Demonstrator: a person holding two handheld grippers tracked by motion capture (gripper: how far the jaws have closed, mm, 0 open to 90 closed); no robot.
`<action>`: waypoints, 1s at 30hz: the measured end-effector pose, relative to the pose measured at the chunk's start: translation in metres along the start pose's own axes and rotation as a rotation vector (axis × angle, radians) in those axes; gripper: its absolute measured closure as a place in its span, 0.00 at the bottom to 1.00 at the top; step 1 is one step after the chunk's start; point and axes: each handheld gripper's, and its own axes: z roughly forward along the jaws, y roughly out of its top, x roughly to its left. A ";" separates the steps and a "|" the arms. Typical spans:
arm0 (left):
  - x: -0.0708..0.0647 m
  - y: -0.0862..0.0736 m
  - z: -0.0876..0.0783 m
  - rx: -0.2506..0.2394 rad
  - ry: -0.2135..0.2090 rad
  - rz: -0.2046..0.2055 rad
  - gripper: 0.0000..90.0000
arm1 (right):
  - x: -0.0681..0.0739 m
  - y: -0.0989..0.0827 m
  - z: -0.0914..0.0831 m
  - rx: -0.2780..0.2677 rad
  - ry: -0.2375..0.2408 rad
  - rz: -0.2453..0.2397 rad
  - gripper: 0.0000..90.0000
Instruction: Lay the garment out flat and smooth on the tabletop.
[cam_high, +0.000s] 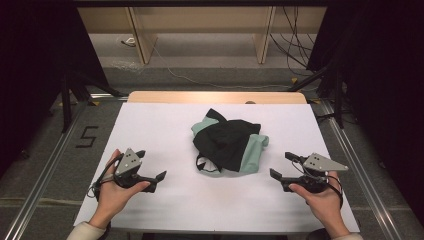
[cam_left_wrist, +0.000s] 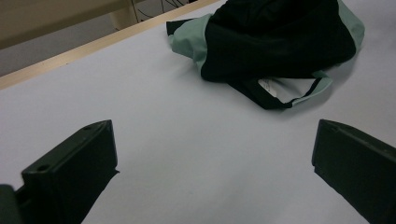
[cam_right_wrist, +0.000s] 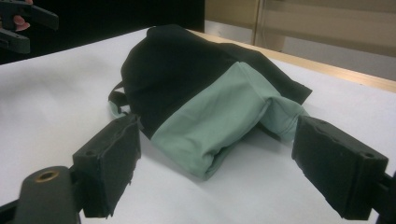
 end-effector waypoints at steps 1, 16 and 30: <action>0.000 0.001 0.001 0.000 -0.002 -0.001 0.00 | 0.000 0.000 0.000 0.000 -0.001 0.002 0.18; -0.051 0.069 0.051 0.033 -0.141 0.041 0.06 | -0.003 0.000 0.002 0.008 -0.022 0.011 0.18; -0.112 0.141 0.167 0.225 -0.186 0.240 0.52 | -0.002 -0.001 0.005 0.023 -0.017 0.009 0.18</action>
